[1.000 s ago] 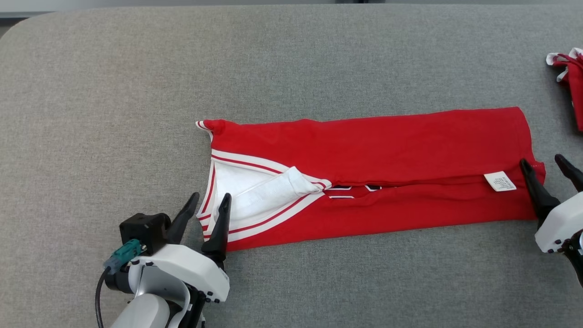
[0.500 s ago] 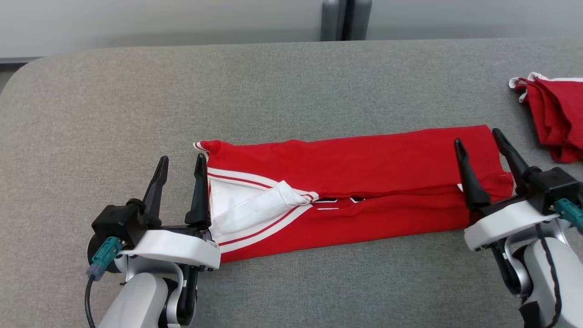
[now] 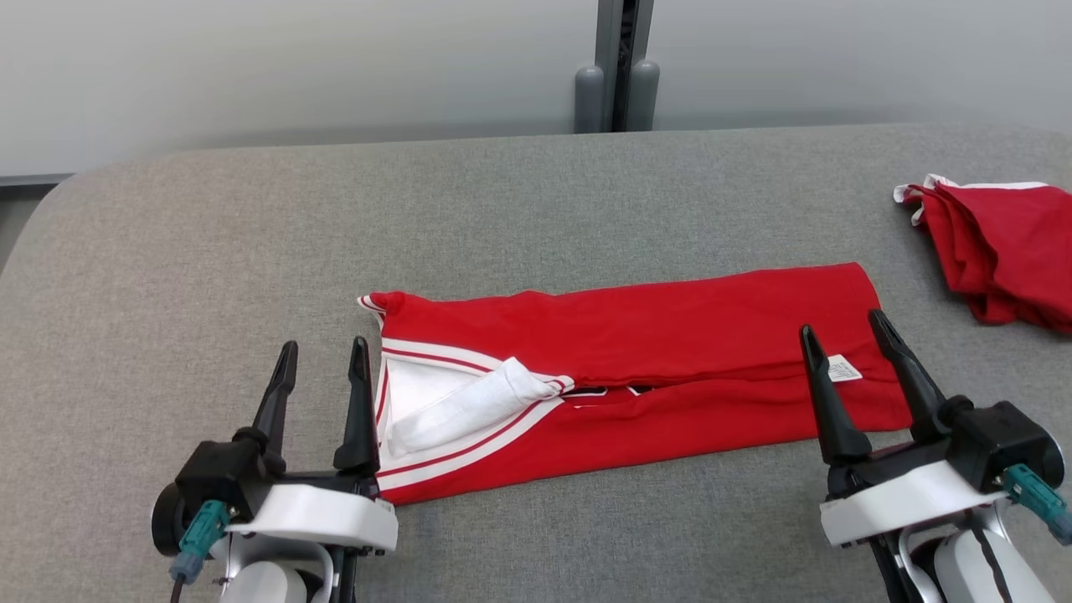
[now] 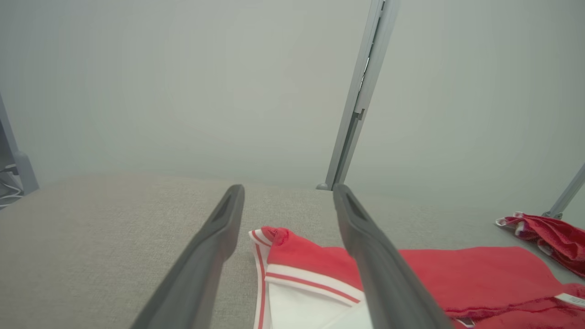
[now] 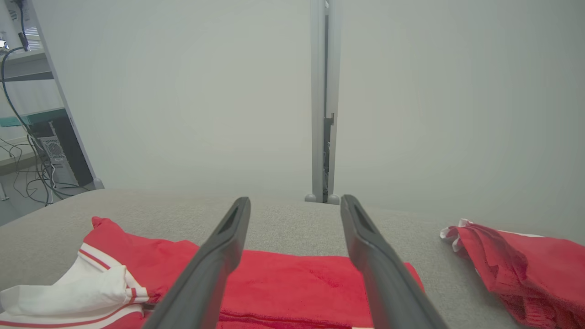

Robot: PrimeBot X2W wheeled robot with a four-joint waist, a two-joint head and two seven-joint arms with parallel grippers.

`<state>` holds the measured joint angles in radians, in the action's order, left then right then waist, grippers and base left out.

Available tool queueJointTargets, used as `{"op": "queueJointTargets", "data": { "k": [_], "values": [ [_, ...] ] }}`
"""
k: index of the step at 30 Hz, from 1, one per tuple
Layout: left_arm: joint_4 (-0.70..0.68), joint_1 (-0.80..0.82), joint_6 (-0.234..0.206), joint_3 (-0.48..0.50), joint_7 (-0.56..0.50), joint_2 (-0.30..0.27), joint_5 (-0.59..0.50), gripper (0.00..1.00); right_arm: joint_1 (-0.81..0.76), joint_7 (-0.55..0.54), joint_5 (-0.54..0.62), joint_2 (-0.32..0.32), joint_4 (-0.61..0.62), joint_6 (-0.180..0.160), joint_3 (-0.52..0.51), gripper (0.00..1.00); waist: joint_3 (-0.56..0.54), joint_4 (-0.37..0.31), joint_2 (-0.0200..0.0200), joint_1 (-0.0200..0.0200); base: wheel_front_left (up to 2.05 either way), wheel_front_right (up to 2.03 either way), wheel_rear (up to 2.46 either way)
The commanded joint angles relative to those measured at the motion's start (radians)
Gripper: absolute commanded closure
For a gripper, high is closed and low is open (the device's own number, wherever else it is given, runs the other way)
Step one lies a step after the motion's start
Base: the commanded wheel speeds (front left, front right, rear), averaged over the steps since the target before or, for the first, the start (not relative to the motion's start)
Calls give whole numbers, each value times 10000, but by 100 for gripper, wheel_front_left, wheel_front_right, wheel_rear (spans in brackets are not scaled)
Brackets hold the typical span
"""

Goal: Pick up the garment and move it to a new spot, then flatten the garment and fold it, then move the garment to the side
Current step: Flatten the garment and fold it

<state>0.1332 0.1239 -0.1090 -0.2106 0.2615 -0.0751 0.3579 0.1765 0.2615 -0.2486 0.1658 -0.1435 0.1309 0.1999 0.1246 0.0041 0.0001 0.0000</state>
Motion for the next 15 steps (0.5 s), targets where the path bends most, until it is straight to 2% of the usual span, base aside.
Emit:
{"op": "queueJointTargets", "data": {
  "k": [1, 15],
  "values": [
    [62, -240, 129, 151, 36, 44, -159, 0, -274, 46, -141, 1, 13, -2, -100, 0, -213, -6, -1, 0, 0, 0, 0],
    [182, -1141, 432, 622, 37, 220, -735, 0, -1205, 47, -420, -95, -89, -1, -229, 0, -934, -70, -1, 0, 0, 0, 0]
  ]
}}
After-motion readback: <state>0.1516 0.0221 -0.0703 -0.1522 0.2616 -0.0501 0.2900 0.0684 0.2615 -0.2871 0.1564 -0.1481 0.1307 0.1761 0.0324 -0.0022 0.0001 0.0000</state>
